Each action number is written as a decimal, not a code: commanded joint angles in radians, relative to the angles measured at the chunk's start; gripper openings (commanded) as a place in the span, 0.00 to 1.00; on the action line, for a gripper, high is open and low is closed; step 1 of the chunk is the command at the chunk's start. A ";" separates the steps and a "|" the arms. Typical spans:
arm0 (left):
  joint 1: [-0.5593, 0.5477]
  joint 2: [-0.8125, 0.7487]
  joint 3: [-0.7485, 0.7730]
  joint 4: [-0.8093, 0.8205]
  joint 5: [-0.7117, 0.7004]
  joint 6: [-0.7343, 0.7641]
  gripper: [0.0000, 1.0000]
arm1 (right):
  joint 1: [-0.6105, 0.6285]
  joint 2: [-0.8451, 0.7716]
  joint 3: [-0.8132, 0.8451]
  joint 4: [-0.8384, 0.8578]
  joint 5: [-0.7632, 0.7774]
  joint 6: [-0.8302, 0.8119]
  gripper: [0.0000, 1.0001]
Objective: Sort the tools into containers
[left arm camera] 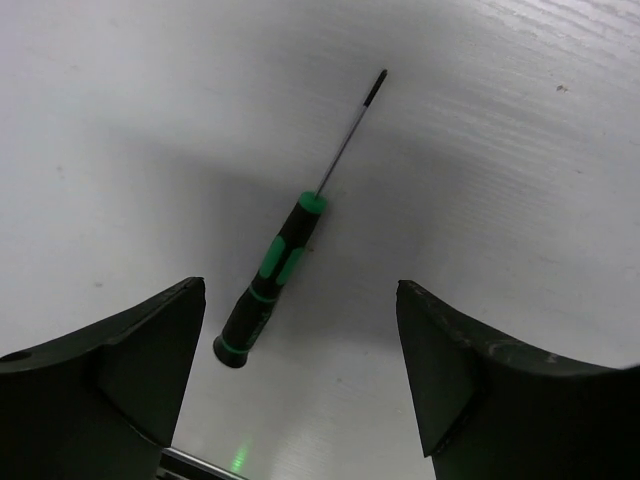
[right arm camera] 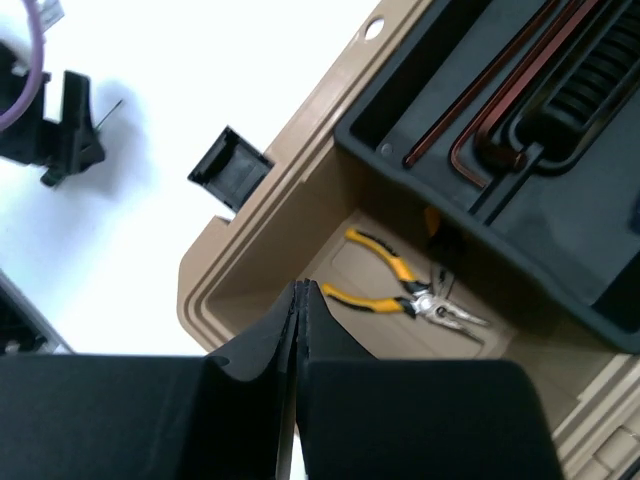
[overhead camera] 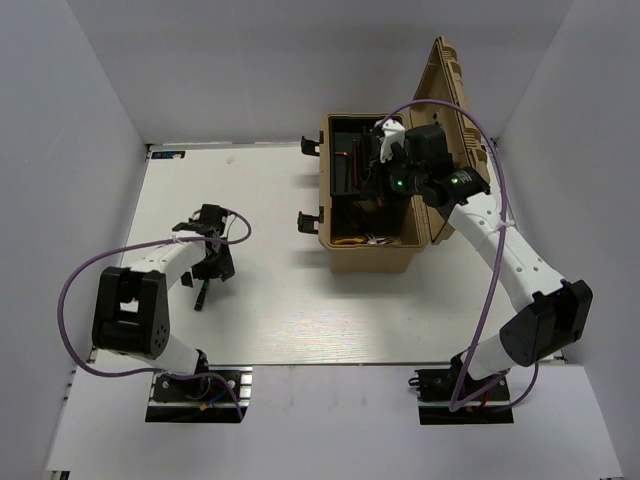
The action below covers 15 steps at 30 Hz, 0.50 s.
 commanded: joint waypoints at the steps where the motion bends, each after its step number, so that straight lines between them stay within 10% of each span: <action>1: 0.027 0.032 -0.011 0.058 0.119 0.036 0.87 | -0.010 -0.039 -0.005 0.041 -0.052 0.028 0.00; 15: 0.118 0.092 -0.020 0.109 0.283 0.064 0.58 | -0.043 -0.120 -0.042 0.057 -0.084 0.057 0.00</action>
